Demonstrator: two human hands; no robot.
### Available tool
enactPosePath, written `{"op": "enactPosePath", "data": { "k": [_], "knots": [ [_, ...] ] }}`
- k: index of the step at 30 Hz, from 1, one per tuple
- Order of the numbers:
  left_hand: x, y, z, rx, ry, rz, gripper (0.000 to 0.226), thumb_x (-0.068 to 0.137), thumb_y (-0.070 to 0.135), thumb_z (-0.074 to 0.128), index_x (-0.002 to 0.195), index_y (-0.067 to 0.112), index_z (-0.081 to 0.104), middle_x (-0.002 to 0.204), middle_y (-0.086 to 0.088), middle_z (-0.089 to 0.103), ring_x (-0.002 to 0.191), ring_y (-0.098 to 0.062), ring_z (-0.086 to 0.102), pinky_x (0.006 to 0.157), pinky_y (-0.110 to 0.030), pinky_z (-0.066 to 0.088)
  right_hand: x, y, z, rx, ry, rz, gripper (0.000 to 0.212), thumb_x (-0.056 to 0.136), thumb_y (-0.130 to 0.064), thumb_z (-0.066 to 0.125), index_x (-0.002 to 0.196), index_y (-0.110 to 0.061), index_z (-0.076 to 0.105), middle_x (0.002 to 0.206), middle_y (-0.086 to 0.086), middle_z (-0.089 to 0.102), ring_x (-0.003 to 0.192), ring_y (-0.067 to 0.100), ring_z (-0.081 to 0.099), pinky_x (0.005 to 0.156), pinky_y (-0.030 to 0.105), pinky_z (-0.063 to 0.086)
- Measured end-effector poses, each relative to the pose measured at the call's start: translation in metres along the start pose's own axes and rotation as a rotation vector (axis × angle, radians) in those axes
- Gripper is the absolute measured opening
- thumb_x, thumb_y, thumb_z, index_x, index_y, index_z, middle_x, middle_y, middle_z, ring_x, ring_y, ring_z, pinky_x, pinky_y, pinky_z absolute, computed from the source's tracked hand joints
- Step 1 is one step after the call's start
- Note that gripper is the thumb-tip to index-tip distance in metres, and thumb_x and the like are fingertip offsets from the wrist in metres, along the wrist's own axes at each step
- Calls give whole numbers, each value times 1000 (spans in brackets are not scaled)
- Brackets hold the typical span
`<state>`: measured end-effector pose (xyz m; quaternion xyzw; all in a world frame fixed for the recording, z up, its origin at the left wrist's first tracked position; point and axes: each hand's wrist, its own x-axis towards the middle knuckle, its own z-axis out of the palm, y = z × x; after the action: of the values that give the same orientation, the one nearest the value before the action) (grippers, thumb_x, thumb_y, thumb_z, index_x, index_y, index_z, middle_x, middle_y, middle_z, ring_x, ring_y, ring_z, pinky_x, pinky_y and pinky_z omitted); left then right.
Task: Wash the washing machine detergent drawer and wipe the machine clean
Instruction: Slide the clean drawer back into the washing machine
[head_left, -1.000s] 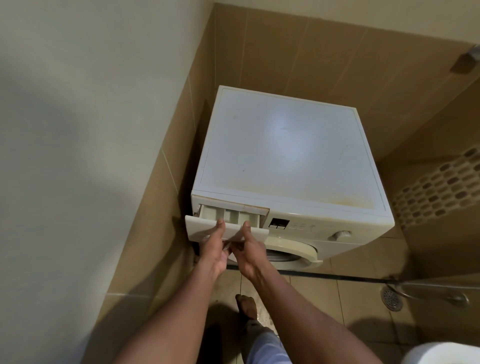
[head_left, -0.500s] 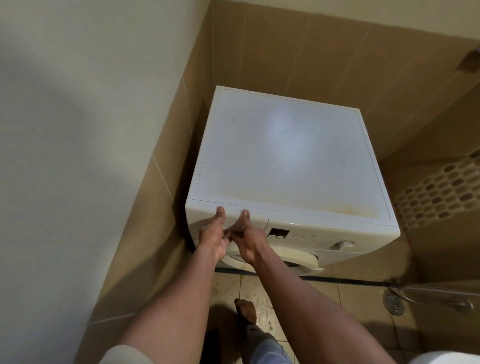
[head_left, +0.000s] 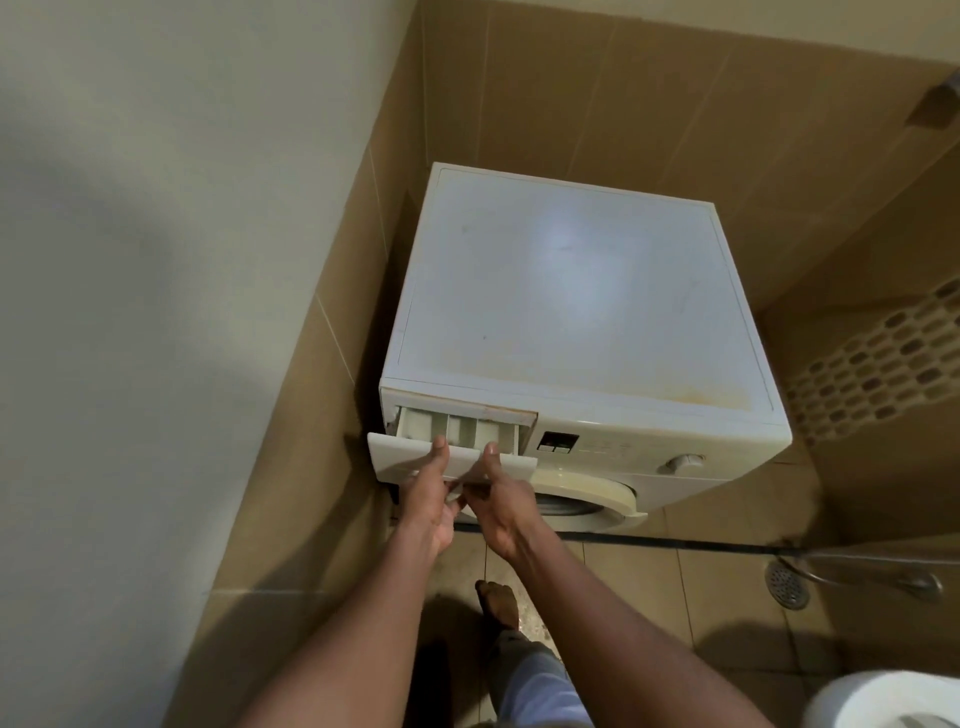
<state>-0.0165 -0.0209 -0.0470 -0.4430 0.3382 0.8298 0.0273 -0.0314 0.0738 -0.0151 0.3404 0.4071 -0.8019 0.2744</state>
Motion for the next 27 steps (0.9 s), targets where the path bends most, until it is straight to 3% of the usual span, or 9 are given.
{"op": "enactPosePath", "data": {
  "k": [6, 13, 21, 25, 27],
  "knots": [
    [-26, -31, -33, 36, 16, 16, 67, 77, 44, 76, 133, 15, 54, 124, -18, 68, 115, -32, 66, 104, -51, 50, -29, 28, -28, 26, -54, 17, 47, 97, -26, 59, 118, 16, 56, 111, 31, 68, 104, 36, 70, 89, 39, 57],
    [-38, -44, -51, 21, 31, 15, 45, 91, 31, 70, 130, 13, 56, 120, -17, 70, 114, -32, 66, 101, -50, 51, -41, 46, -41, 72, -67, 2, 56, 87, -29, 66, 123, 13, 56, 114, 28, 68, 108, 33, 68, 93, 36, 55],
    [-29, -42, -45, 2, 39, 12, 48, 87, 32, 72, 129, 15, 56, 123, -18, 68, 116, -33, 64, 106, -54, 47, -34, 40, -41, 51, -59, 5, 50, 91, -26, 63, 120, 15, 57, 111, 29, 69, 105, 33, 70, 91, 36, 56],
    [-12, -23, -26, 16, 21, 30, 52, 87, 35, 72, 131, 13, 55, 124, -19, 67, 114, -33, 66, 101, -51, 51, -16, 21, -24, -5, -79, -17, 52, 94, -30, 60, 119, 16, 57, 113, 30, 68, 107, 36, 68, 99, 45, 53],
    [-1, -11, -12, 12, 10, 25, 49, 89, 34, 71, 131, 12, 55, 125, -19, 66, 115, -34, 65, 101, -51, 51, -4, 9, -13, -10, -60, -22, 48, 97, -29, 59, 118, 14, 56, 113, 29, 68, 104, 35, 69, 93, 42, 56]
  ]
}}
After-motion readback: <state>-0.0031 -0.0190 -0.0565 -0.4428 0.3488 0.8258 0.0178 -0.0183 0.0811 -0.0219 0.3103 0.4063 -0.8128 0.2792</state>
